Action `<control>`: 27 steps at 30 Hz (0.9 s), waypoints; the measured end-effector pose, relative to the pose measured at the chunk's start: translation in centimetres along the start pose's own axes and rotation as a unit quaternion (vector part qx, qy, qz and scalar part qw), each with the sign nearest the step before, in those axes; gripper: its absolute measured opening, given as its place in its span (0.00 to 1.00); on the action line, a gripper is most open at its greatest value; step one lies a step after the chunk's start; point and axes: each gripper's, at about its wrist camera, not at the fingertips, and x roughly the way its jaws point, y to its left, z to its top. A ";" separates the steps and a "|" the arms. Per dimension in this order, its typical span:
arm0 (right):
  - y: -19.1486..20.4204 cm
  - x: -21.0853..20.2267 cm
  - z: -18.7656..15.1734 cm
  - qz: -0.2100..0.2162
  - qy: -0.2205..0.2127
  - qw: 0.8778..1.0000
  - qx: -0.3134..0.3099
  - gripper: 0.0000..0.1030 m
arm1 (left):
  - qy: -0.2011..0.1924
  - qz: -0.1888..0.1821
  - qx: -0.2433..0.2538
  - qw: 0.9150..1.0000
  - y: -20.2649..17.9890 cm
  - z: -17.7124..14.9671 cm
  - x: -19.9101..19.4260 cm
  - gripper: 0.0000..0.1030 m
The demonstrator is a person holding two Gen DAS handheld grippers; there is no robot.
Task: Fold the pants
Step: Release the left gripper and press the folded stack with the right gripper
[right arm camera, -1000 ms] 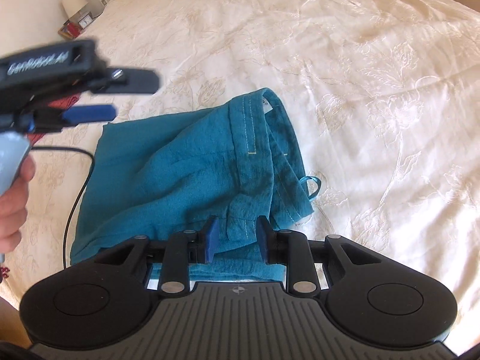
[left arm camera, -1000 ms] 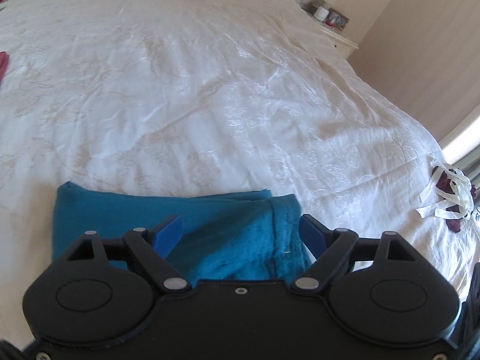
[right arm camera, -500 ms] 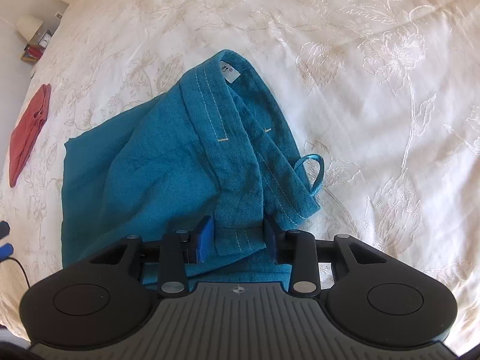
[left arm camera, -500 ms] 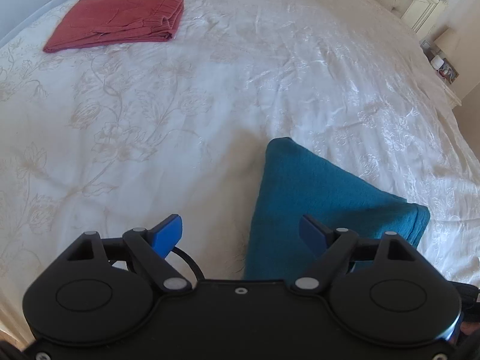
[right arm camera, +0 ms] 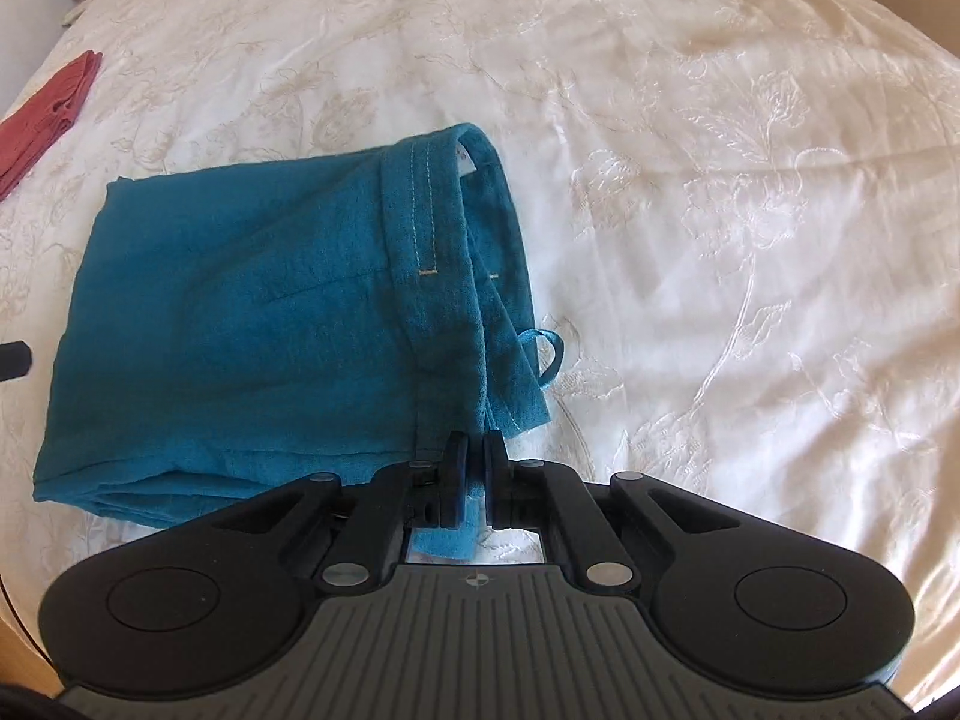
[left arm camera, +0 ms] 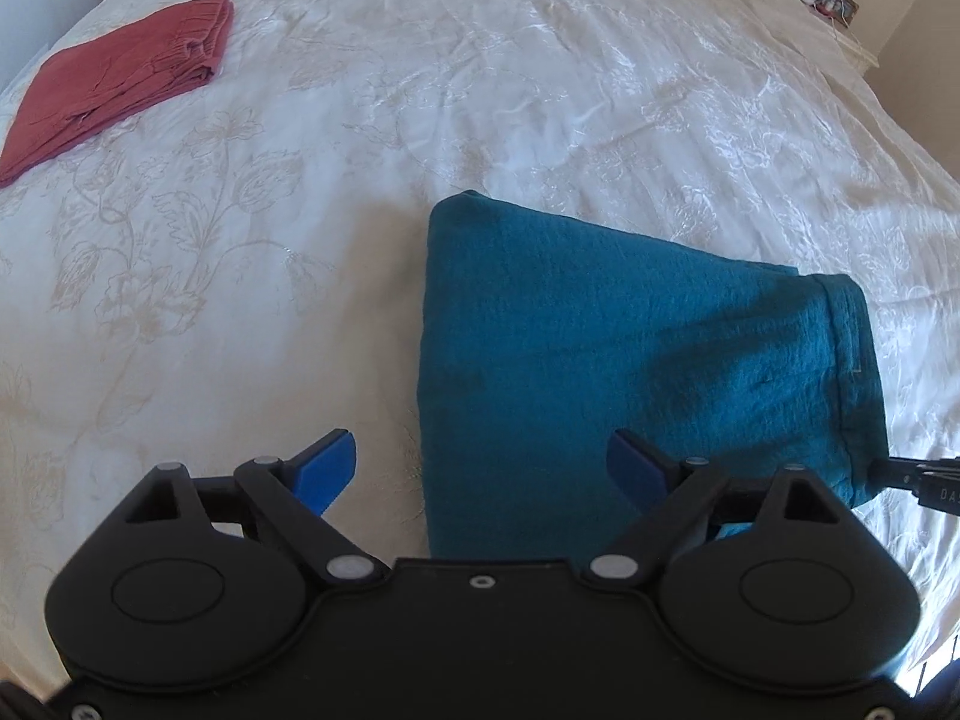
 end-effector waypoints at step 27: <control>-0.4 2.5 7.3 0.048 -0.055 0.997 0.040 0.59 | 0.022 0.000 0.073 0.997 -1.3 -1.2 2.3 0.93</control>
